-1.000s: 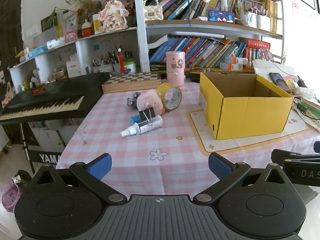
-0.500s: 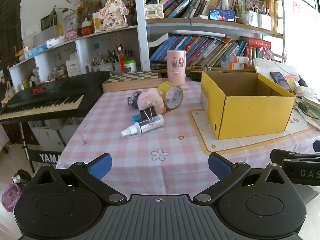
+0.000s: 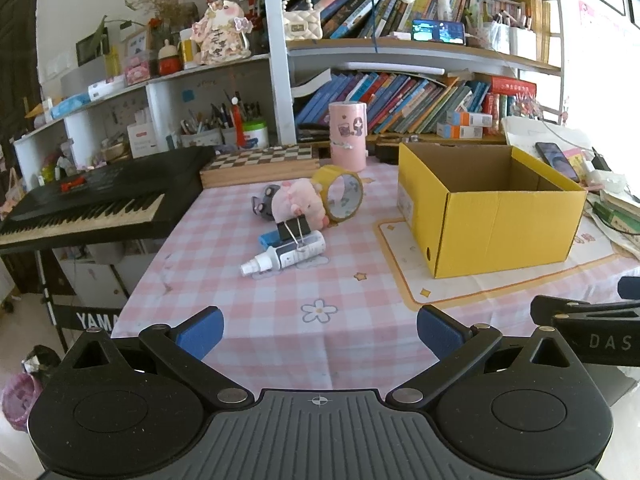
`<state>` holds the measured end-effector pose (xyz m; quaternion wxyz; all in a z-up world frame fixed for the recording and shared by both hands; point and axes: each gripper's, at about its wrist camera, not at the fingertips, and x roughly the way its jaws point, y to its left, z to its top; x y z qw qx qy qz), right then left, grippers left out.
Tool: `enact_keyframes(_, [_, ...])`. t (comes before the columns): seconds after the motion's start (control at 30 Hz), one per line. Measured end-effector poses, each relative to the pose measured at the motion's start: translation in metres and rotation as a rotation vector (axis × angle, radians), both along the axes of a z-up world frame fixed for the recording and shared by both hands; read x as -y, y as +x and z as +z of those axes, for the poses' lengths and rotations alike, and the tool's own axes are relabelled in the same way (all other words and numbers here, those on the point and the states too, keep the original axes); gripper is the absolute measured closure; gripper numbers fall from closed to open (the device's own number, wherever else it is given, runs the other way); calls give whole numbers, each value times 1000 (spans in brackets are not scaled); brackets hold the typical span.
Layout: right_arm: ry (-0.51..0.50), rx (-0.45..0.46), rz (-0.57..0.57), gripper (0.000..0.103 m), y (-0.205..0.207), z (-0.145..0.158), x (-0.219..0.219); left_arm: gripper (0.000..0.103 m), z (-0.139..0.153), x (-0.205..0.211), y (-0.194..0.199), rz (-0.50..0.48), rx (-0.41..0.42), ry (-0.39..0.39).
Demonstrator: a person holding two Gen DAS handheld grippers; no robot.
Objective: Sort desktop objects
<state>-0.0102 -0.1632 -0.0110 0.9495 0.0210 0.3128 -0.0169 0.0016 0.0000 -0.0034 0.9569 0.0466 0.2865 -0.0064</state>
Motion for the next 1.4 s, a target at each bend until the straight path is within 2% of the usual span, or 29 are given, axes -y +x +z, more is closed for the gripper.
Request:
enact_keyframes(0.77, [2,8,2,0,-2,1,-2,0,-2,-5,-2,-12,-30,-17])
enact_keyframes(1.2, [10,6,26,0,-8,2,-8,0,-3,-8,-8,3,-19,-2])
enact_keyframes(1.4, [-22,13,28,0,-9,5,-15,0,-3,-10,-10,-5,-9,7])
